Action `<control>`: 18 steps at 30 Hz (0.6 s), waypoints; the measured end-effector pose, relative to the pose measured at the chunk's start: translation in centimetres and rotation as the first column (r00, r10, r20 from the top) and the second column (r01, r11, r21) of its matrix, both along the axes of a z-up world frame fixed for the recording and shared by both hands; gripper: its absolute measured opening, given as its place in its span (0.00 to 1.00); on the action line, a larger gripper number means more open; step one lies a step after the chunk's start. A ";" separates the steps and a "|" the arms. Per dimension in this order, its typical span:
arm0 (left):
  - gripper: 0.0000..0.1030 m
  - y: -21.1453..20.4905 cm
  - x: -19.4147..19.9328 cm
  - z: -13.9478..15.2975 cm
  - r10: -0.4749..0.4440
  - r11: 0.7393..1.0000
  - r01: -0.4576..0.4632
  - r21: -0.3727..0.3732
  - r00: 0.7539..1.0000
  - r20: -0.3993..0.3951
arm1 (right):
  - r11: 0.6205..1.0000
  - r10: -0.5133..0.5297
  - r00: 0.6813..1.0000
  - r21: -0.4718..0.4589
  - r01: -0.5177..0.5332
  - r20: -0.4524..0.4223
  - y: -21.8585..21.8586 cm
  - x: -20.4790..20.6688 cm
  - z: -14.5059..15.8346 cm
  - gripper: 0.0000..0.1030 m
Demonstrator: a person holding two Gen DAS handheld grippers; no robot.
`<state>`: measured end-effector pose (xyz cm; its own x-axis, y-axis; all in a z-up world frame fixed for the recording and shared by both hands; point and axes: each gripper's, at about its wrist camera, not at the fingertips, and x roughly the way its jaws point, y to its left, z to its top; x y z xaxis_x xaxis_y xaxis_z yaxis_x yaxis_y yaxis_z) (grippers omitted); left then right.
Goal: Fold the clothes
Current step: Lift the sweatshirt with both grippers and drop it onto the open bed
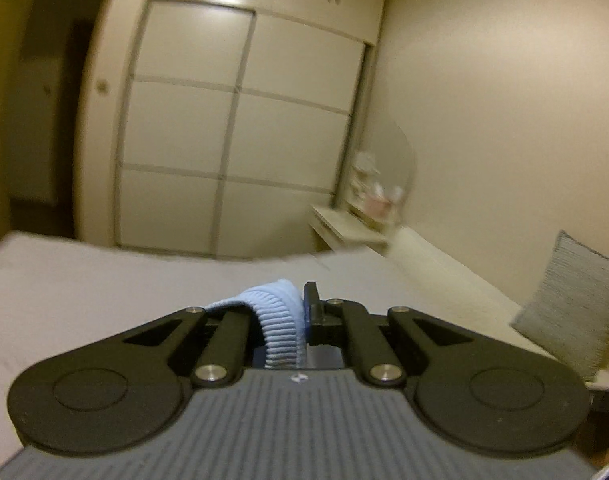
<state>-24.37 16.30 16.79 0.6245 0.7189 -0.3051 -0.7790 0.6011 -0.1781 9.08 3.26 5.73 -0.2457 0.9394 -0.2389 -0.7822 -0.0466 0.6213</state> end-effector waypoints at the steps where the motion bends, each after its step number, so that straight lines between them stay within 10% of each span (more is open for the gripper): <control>1: 0.04 0.3 -1.8 0.7 0.018 1.000 -0.018 0.020 1.000 -0.004 | 1.000 0.020 1.000 0.003 -0.020 0.000 0.6 -2.2 0.1 0.18; 5: 0.14 2.3 -5.7 -1.4 0.064 0.997 -0.068 -0.040 0.993 -0.099 | 0.996 0.068 0.998 -0.059 -0.067 0.009 4.4 -9.0 -1.7 0.20; 7: 0.37 3.9 -6.4 -5.3 0.057 0.985 -0.086 -0.147 0.980 -0.191 | 0.978 0.081 0.997 -0.195 -0.078 0.009 7.5 -11.6 -4.1 0.55; 9: 0.40 5.3 -7.1 -10.8 0.047 0.951 -0.133 -0.279 0.954 -0.295 | 0.906 0.057 0.996 -0.422 -0.021 0.071 11.0 -14.0 -7.9 1.00; 12: 0.36 5.5 -8.3 -21.7 0.009 0.847 -0.247 -0.471 0.892 -0.451 | 0.742 0.075 0.993 -0.671 0.004 0.089 12.7 -16.6 -13.8 0.90; 18: 0.34 0.6 -12.3 -31.1 0.015 0.709 -0.380 -0.593 0.850 -0.527 | 0.660 0.187 0.973 -0.751 -0.020 0.138 9.8 -19.6 -16.7 0.93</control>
<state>-36.69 16.92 -14.33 0.1459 0.3045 -0.9413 -0.9557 0.2893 -0.0546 -10.54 13.08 -11.02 -0.2026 0.4000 -0.8939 -0.9036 0.2755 0.3281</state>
